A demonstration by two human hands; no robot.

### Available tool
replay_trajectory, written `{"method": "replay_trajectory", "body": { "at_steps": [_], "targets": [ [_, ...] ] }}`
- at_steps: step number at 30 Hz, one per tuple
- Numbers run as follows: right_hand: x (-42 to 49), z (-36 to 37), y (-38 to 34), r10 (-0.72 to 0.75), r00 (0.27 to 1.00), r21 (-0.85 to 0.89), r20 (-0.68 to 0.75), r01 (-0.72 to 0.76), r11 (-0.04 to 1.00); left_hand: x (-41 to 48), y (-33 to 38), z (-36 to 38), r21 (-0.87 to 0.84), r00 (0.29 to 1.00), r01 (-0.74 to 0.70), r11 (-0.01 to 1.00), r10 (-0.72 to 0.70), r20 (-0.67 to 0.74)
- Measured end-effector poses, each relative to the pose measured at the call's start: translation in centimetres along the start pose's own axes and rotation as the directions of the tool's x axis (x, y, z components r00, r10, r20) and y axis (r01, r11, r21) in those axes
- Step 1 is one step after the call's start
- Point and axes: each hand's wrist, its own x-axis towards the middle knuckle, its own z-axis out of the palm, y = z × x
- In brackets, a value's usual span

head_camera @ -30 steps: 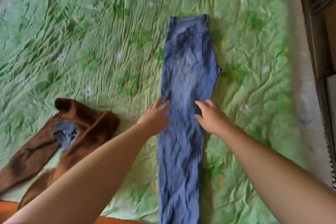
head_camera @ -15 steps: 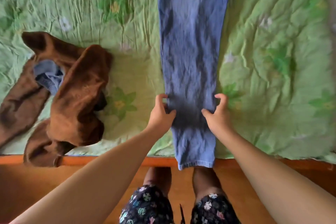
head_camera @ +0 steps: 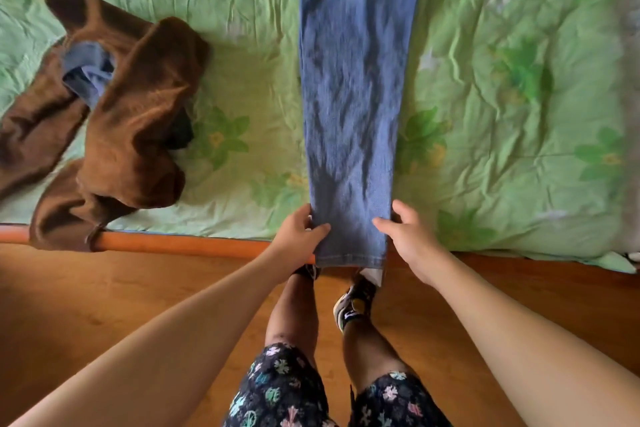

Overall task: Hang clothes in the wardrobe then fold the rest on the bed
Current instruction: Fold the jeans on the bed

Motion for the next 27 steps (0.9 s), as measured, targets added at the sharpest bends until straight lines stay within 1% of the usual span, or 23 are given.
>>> {"method": "replay_trajectory", "body": {
  "at_steps": [2,4,6,8,9,10,11,12,13,14,15,16,17,18,19,20,21,22,23,24,25,26,27],
  "targets": [
    [-1.1,-0.2,0.4,-0.015,1.0,-0.052,0.008,0.015,0.999,-1.4,-0.6,-0.1,-0.055,0.999,-0.034,0.998,0.034,0.006],
    [-2.4,-0.5,0.2,-0.088,0.995,-0.062,-0.037,0.086,0.994,-2.8,-0.4,-0.3,-0.091,0.997,-0.072,0.993,0.071,-0.021],
    [-3.5,-0.8,-0.6,-0.155,0.987,-0.104,-0.036,0.151,0.983,-3.6,0.3,-0.6,-0.043,0.991,-0.135,0.99,0.134,-0.03],
    [-4.1,-1.1,-1.8,-0.168,0.986,-0.152,0.012,0.168,0.974,-4.1,1.6,-1.0,0.044,0.983,-0.182,0.982,0.184,-0.026],
    [-4.1,-1.4,-2.6,-0.159,0.987,-0.17,0.034,0.163,0.972,-4.2,2.5,-1.4,0.06,0.984,-0.174,0.983,0.176,-0.032],
    [-4.1,-1.7,-3.6,-0.146,0.988,-0.173,0.046,0.152,0.973,-4.1,3.4,-1.8,0.037,0.988,-0.152,0.988,0.153,-0.032],
    [-4.0,-2.1,-4.6,-0.132,0.99,-0.172,0.049,0.139,0.975,-3.9,4.4,-2.4,-0.005,0.991,-0.132,0.991,0.132,-0.014],
    [-4.0,-2.6,-5.7,-0.138,0.99,-0.195,0.042,0.143,0.97,-3.7,5.3,-3.0,-0.01,0.991,-0.136,0.991,0.136,0.011],
    [-3.9,-3.2,-6.6,-0.168,0.985,-0.247,0.031,0.17,0.954,-3.4,6.2,-3.9,0.053,0.985,-0.169,0.984,0.167,0.032],
    [-3.7,-3.6,-7.4,-0.225,0.974,-0.324,0.021,0.219,0.92,-3.1,7.0,-4.6,0.188,0.972,-0.234,0.954,0.229,0.049],
    [-3.6,-4.0,-8.2,-0.303,0.953,-0.407,0.023,0.286,0.868,-2.7,7.7,-5.3,0.351,0.947,-0.317,0.881,0.313,0.07],
    [-3.4,-4.1,-9.0,-0.394,0.918,-0.485,0.034,0.36,0.797,-2.4,8.2,-5.7,0.483,0.912,-0.388,0.785,0.401,0.081],
    [-3.3,-4.2,-9.8,-0.487,0.872,-0.545,0.051,0.432,0.718,-2.0,8.6,-6.0,0.563,0.868,-0.45,0.694,0.489,0.09],
    [-3.1,-4.1,-10.6,-0.582,0.811,-0.583,0.054,0.499,0.641,-1.5,9.0,-6.2,0.603,0.816,-0.5,0.622,0.571,0.088],
    [-2.7,-4.0,-11.5,-0.651,0.759,-0.594,0.026,0.536,0.6,-1.0,9.5,-6.6,0.62,0.759,-0.539,0.571,0.649,0.062],
    [-2.2,-3.8,-12.5,-0.683,0.73,-0.572,-0.013,0.555,0.604,-0.3,10.4,-7.0,0.623,0.715,-0.556,0.55,0.699,0.02],
    [-1.7,-3.8,-14.0,-0.681,0.73,-0.523,-0.054,0.561,0.642,0.4,11.7,-7.5,0.611,0.682,-0.575,0.544,0.732,-0.01],
    [-1.0,-3.9,-15.7,-0.648,0.757,-0.439,-0.085,0.555,0.706,1.3,13.4,-8.0,0.567,0.663,-0.608,0.555,0.748,-0.021],
    [-0.1,-4.1,-17.7,-0.587,0.803,-0.323,-0.108,0.53,0.784,2.4,15.7,-8.5,0.458,0.675,-0.645,0.611,0.737,-0.032],
    [1.3,-4.3,-19.9,-0.53,0.84,-0.215,-0.114,0.5,0.839,3.7,18.3,-9.0,0.284,0.729,-0.647,0.708,0.683,-0.043],
    [3.3,-4.7,-22.2,-0.496,0.858,-0.117,-0.136,0.483,0.868,5.5,21.0,-9.5,0.089,0.794,-0.602,0.794,0.606,-0.036],
    [5.7,-5.3,-24.3,-0.462,0.872,-0.046,-0.163,0.461,0.886,7.6,23.5,-9.9,-0.085,0.846,-0.533,0.842,0.534,-0.021],
    [8.2,-5.8,-26.1,-0.416,0.894,0.014,-0.165,0.424,0.905,9.9,25.5,-10.2,-0.226,0.888,-0.447,0.865,0.46,0.005]
  ]
}}
